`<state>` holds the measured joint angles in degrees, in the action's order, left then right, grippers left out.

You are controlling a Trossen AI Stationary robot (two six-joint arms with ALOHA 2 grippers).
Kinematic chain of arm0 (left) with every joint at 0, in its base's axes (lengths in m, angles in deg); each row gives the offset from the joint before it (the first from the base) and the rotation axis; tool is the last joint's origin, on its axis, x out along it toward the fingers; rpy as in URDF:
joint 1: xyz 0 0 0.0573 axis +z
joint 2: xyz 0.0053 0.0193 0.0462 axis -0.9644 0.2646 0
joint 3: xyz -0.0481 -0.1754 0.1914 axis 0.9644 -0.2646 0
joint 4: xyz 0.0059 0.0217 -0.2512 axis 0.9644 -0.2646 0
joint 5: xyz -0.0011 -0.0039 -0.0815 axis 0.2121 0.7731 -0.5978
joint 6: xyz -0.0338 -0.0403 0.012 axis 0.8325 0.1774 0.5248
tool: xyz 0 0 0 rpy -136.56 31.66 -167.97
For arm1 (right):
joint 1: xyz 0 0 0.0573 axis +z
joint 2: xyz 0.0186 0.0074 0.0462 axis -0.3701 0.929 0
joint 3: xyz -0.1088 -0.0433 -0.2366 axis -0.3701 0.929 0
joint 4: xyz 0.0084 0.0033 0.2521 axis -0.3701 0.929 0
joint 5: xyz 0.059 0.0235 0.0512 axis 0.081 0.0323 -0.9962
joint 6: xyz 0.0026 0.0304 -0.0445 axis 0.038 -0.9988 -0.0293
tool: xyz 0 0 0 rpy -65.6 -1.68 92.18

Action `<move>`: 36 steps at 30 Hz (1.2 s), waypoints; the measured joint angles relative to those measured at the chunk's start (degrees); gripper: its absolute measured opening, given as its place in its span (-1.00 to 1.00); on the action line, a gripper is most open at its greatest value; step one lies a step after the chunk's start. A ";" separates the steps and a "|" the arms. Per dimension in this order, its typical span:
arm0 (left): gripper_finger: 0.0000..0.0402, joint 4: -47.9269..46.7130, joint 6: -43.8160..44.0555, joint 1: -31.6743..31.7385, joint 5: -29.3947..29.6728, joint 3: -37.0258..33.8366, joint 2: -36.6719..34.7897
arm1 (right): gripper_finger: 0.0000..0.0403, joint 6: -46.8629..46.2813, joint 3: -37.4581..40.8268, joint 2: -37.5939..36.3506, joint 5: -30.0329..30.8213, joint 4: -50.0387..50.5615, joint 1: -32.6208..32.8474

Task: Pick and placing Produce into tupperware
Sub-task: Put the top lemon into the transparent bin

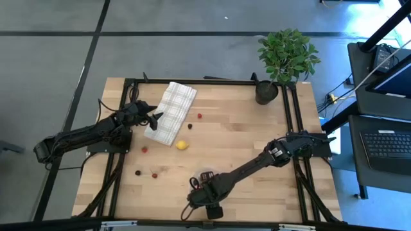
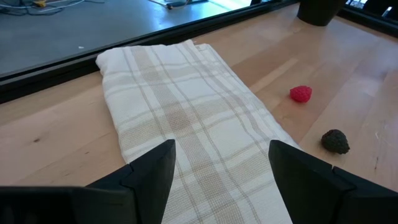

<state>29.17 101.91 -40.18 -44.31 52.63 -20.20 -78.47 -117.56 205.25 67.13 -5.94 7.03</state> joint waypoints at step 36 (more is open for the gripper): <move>0.25 -0.02 0.02 -0.02 -0.02 0.00 -0.02 | 0.40 -0.21 0.00 -0.13 -0.05 0.20 -0.02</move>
<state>29.15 101.93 -40.20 -44.33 52.63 -20.22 -78.68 -117.56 205.12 67.08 -5.74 7.01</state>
